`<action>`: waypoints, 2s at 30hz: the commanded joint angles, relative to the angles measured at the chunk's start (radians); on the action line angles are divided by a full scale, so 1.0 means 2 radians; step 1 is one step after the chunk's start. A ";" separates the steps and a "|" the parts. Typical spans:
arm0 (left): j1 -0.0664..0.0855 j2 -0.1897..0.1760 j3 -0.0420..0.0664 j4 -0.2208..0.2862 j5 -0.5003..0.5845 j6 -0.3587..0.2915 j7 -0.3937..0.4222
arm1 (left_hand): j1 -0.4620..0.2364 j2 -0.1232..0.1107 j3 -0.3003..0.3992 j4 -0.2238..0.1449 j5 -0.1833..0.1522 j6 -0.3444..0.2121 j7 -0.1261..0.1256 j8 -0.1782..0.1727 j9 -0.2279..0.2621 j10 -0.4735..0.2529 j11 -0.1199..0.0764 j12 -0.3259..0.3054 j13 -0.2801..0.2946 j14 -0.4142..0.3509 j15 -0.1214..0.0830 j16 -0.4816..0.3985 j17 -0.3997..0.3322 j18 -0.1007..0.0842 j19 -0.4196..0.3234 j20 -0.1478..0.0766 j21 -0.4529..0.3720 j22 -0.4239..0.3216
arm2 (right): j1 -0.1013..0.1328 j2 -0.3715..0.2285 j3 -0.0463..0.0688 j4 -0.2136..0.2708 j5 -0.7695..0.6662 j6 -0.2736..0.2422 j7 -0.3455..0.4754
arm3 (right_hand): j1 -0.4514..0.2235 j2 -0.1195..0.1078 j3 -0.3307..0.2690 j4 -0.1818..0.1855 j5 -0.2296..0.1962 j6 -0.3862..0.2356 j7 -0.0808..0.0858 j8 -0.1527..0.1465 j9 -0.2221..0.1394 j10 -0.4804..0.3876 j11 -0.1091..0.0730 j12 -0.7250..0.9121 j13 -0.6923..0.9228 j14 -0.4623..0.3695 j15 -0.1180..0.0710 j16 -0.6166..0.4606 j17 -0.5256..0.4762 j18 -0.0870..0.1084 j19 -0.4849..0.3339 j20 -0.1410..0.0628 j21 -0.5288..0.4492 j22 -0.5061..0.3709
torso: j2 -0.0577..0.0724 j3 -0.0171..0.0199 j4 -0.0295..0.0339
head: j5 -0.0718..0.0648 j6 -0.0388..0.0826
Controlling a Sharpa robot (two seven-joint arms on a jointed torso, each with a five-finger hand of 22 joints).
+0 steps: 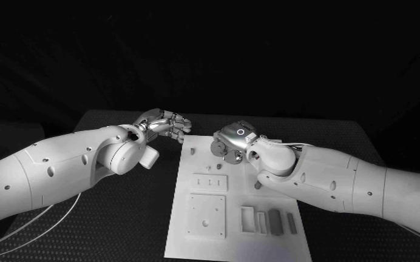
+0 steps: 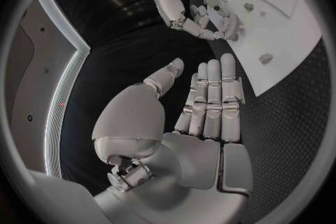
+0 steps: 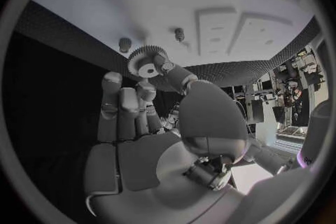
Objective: Assemble the parts on the task board
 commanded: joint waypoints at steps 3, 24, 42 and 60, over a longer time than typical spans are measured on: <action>0.001 0.001 0.000 0.001 -0.002 0.005 0.005 | -0.003 -0.002 0.000 0.002 0.000 -0.002 -0.001 -0.002 0.001 -0.003 0.002 -0.002 0.001 0.000 -0.001 -0.003 0.001 0.006 -0.003 -0.002 -0.003 0.001 | 0.000 0.007 -0.002 -0.006 -0.015 0.009 -0.007 | 0.001 -0.004 0.003 0.000 0.001 0.103 -0.011 0.010 0.030 -0.007 -0.008 -0.002 -0.001 0.005 -0.003 -0.001 -0.001 0.008 0.003 -0.001 0.001 0.005 | 0.000 -0.0001 -0.0010 | 0.000 0.000; 0.001 0.000 0.001 0.001 -0.002 0.006 0.005 | -0.004 -0.002 0.000 0.003 0.000 -0.003 -0.001 -0.002 0.001 -0.003 0.002 -0.002 0.001 0.000 -0.001 -0.003 0.001 0.006 -0.003 -0.002 -0.004 0.001 | -0.008 0.018 -0.007 -0.033 -0.018 0.022 -0.007 | 0.000 -0.005 0.003 0.001 0.001 0.103 -0.011 0.009 0.030 -0.006 -0.008 -0.003 -0.002 0.006 -0.003 -0.002 -0.003 0.008 0.003 -0.001 0.000 0.005 | 0.000 0.0012 -0.0019 | 0.004 -0.003; 0.001 0.002 0.001 0.000 -0.002 0.006 0.005 | -0.004 -0.002 0.000 0.003 0.000 -0.003 -0.001 -0.002 0.001 -0.003 0.002 -0.003 0.002 0.000 -0.001 -0.004 0.002 0.006 -0.003 -0.002 -0.004 0.001 | -0.008 0.026 -0.007 -0.036 -0.015 0.020 -0.008 | 0.000 -0.005 0.004 0.002 0.001 0.102 -0.011 0.008 0.030 -0.006 -0.008 -0.003 -0.003 0.006 -0.003 -0.003 -0.003 0.008 0.003 -0.001 0.000 0.005 | 0.000 0.0004 -0.0013 | 0.005 -0.004; 0.001 0.002 0.001 0.000 -0.002 0.007 0.004 | -0.004 -0.002 0.000 0.003 0.000 -0.003 -0.001 -0.003 0.002 -0.003 0.002 -0.003 0.003 0.000 0.000 -0.005 0.002 0.006 -0.003 -0.002 -0.004 0.002 | -0.008 0.034 -0.007 -0.053 0.002 0.022 -0.003 | 0.001 -0.013 0.008 0.002 0.001 0.077 0.001 -0.018 0.018 -0.007 0.003 -0.004 -0.007 0.004 0.004 -0.006 -0.009 0.008 0.002 -0.001 -0.003 0.006 | 0.000 0.0008 -0.0012 | 0.005 -0.004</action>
